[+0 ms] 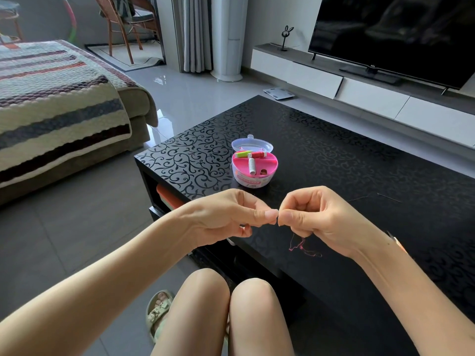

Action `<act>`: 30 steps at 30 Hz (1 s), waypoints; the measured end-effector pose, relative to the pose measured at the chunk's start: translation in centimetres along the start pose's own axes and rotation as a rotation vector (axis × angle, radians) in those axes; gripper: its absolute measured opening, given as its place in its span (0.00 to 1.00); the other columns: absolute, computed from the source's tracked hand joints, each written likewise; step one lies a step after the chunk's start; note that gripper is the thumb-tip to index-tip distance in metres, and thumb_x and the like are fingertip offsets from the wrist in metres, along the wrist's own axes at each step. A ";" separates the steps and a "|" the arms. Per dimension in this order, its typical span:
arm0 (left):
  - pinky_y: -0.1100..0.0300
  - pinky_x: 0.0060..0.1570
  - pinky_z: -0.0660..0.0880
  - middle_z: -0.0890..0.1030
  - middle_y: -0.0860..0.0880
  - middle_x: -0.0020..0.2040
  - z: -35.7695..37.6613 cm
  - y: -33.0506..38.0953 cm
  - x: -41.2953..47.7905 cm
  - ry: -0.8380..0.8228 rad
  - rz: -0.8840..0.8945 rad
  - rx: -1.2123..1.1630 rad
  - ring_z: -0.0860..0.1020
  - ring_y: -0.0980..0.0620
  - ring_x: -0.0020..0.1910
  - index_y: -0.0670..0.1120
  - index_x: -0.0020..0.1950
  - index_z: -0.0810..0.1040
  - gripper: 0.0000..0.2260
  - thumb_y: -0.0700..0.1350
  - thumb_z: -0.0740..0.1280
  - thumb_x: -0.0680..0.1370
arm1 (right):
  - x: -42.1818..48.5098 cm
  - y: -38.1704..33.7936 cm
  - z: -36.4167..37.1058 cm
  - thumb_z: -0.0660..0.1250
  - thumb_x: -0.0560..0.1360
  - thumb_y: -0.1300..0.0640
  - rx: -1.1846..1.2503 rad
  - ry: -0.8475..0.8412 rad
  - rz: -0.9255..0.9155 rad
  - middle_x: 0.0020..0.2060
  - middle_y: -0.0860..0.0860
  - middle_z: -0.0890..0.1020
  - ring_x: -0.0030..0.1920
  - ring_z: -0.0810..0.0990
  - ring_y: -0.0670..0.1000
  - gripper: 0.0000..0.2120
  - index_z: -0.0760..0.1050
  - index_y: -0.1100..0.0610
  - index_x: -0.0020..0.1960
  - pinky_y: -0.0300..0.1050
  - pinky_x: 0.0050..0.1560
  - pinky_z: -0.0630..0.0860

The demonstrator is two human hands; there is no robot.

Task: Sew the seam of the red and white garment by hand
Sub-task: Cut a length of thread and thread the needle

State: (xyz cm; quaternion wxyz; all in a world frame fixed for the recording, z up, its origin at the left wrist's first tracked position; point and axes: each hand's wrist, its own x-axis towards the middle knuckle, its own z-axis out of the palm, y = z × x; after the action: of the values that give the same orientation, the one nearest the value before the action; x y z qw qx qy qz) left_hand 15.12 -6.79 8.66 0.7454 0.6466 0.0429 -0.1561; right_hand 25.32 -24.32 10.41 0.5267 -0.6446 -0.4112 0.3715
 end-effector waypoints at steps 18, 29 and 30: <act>0.55 0.45 0.72 0.77 0.57 0.38 2.1 -1.9 1.9 0.672 0.595 0.159 0.75 0.55 0.42 0.45 0.40 0.84 0.02 0.43 0.73 0.72 | -0.6 0.5 4.5 0.65 0.77 0.63 -0.247 0.412 -0.165 0.25 0.43 0.75 0.29 0.73 0.40 0.08 0.80 0.61 0.41 0.30 0.32 0.68; 0.58 0.47 0.58 0.77 0.58 0.35 -0.1 -0.8 1.1 0.711 0.961 1.214 0.63 0.62 0.42 0.51 0.36 0.85 0.08 0.52 0.70 0.71 | -0.7 -1.9 2.3 0.66 0.76 0.65 -0.207 0.269 0.011 0.20 0.43 0.71 0.23 0.66 0.41 0.10 0.79 0.59 0.37 0.32 0.29 0.63; 0.58 0.46 0.56 0.76 0.59 0.34 -0.1 -0.6 1.0 0.719 0.942 1.251 0.62 0.62 0.42 0.52 0.34 0.84 0.07 0.52 0.72 0.70 | -0.6 -1.9 2.1 0.66 0.76 0.65 -0.210 0.270 0.018 0.20 0.43 0.71 0.23 0.66 0.41 0.10 0.79 0.59 0.36 0.32 0.29 0.63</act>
State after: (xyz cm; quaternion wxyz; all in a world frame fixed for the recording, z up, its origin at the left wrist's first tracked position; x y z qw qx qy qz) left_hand 15.93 -6.94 7.75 0.1804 0.8990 -0.0905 0.3888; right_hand 22.89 -23.87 11.98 0.5035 -0.7437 -0.3676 0.2412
